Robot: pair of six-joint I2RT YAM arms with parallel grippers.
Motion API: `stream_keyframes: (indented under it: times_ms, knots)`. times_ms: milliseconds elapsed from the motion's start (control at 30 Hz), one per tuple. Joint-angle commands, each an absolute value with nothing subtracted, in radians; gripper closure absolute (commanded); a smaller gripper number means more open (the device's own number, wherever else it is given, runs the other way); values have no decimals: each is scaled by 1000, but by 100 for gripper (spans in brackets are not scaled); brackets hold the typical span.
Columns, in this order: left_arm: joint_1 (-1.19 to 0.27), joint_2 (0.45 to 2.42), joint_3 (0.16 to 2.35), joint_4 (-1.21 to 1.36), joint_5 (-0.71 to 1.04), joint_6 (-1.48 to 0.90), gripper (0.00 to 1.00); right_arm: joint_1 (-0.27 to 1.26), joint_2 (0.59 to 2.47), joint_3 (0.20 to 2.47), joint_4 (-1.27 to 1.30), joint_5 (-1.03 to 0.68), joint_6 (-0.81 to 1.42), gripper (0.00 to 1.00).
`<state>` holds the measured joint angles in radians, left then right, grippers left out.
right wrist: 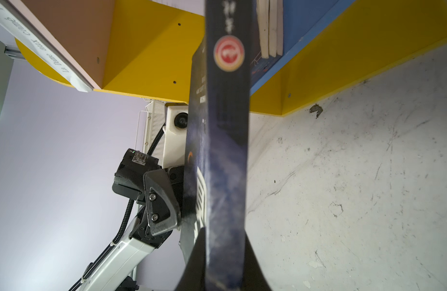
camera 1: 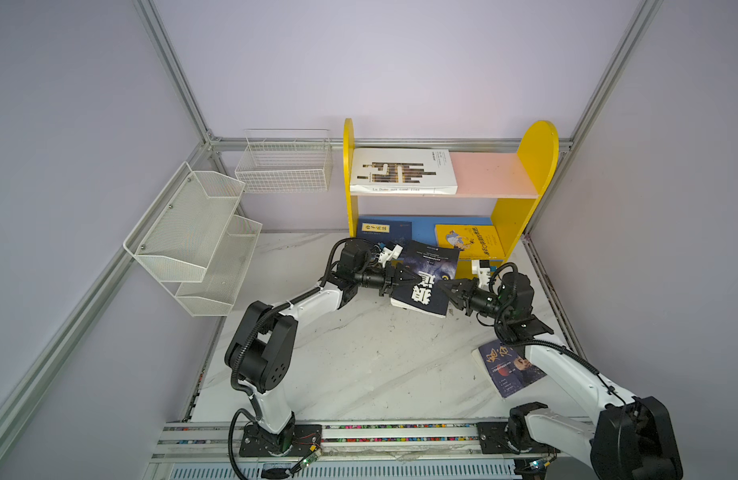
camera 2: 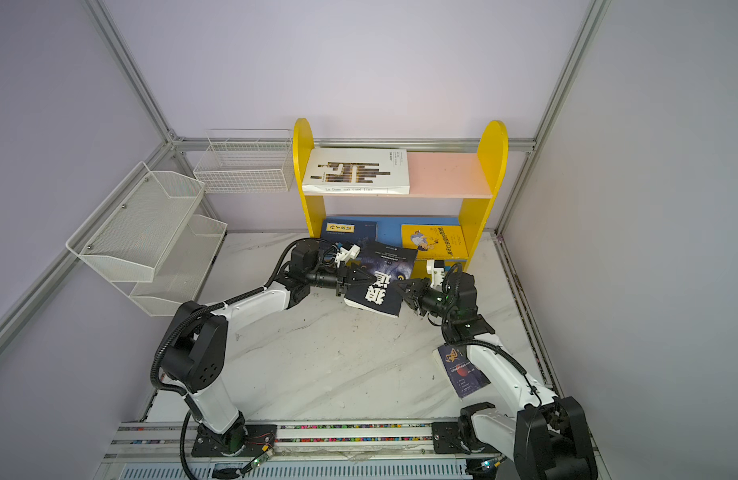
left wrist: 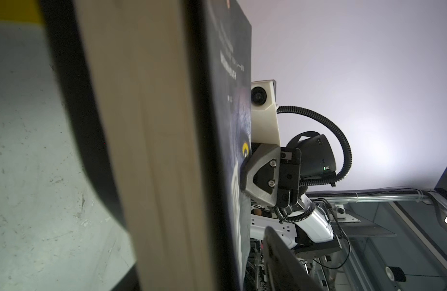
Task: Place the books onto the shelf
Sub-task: 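Carry the upright wolf-eye book with both grippers toward the blue tier, then insert the wolf-eye book onto the blue tier with the right gripper while left gripper releases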
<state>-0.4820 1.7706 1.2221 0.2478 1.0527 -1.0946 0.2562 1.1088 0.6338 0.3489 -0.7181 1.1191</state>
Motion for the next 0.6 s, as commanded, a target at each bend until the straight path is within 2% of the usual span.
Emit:
stream_keyframes:
  times_ms: [0, 67, 200, 367, 567]
  knots:
    - [-451, 1660, 1347, 152, 941, -984, 23, 261, 1035, 631, 344, -602, 1159, 100]
    - [-430, 1612, 1368, -21, 846, -891, 12, 262, 1008, 634, 345, -544, 1182, 100]
    - [-386, 1518, 1382, -249, 677, -773, 4, 261, 980, 632, 391, -433, 1237, 100]
    - [-352, 1373, 1339, -322, 543, -732, 0, 261, 1018, 649, 549, -298, 1333, 100]
    - [-329, 1252, 1265, -329, 453, -729, 0, 260, 1186, 785, 692, -162, 1363, 100]
